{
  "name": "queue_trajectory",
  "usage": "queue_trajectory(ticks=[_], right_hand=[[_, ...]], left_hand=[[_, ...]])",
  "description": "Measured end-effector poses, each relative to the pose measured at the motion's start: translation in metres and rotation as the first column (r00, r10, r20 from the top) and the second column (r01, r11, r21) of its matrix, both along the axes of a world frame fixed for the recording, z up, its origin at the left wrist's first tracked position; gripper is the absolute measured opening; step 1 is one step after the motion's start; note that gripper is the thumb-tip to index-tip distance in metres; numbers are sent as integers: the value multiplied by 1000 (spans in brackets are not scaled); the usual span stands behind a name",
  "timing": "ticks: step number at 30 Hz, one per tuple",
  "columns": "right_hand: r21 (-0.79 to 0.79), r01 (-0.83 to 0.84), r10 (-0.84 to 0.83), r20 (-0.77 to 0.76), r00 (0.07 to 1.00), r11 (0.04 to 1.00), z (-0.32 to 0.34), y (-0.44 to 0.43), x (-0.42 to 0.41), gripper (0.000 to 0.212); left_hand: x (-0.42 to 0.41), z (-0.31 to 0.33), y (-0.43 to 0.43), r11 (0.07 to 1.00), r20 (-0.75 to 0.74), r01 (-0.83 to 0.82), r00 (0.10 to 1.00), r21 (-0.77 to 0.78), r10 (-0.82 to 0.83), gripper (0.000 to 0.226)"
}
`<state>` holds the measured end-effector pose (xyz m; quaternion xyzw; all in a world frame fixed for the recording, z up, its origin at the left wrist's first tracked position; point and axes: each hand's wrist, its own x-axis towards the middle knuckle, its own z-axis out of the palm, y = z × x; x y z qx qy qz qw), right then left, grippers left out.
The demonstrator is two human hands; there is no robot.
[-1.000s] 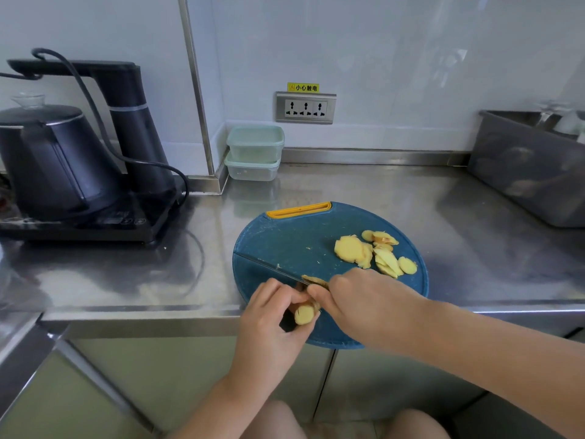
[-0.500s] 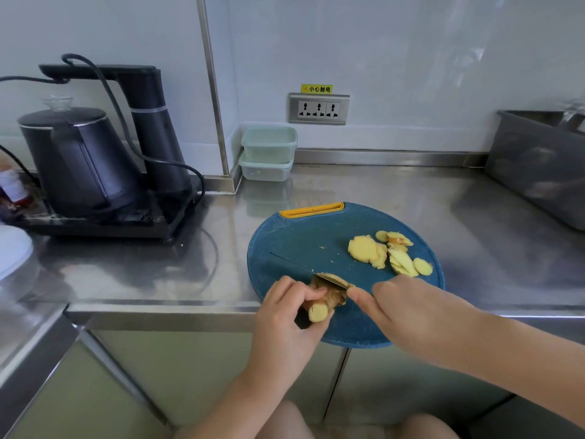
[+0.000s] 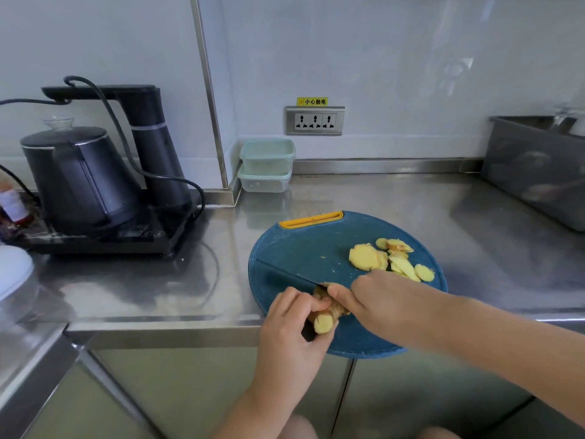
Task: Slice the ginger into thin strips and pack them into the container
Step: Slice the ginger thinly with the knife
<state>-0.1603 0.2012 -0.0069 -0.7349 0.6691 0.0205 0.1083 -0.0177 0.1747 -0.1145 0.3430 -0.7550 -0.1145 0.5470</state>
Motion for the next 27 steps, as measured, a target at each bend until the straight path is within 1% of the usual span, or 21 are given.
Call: queue_trajectory(ticks=[3, 9, 11, 13, 15, 17, 19, 22, 27], right_hand=[[33, 8, -8, 4, 1000, 999, -1, -11, 2, 55], [5, 31, -31, 22, 999, 999, -7, -14, -2, 58], [13, 84, -84, 84, 993, 996, -2, -14, -6, 57], [42, 149, -155, 199, 968, 988, 0, -13, -12, 47], [115, 198, -226, 340, 913, 973, 0, -10, -22, 51], [200, 236, -302, 436, 848, 951, 1, -10, -36, 58], [220, 260, -333, 438, 835, 940, 2, -12, -51, 60], [192, 299, -354, 422, 835, 935, 8, -16, -69, 60], [181, 308, -357, 515, 780, 934, 20, -11, -81, 59]], left_hand=[[0, 1, 0, 1000, -9, 2, 1000, 8, -2, 19], [1, 2, 2, 1000, 6, -3, 1000, 31, 3, 19], [1, 4, 4, 999, 18, -1, 1000, 54, 0, 20], [2, 5, 5, 997, 27, 6, 1000, 75, -8, 23], [2, 4, 6, 997, 29, 15, 999, 78, -17, 30], [2, 3, 7, 997, 39, 21, 999, 81, -24, 40], [1, 3, 8, 996, 44, 11, 999, 90, -15, 45], [1, 3, 8, 996, 34, -1, 999, 94, -2, 47], [2, 4, 8, 996, 15, 9, 1000, 94, -10, 47]])
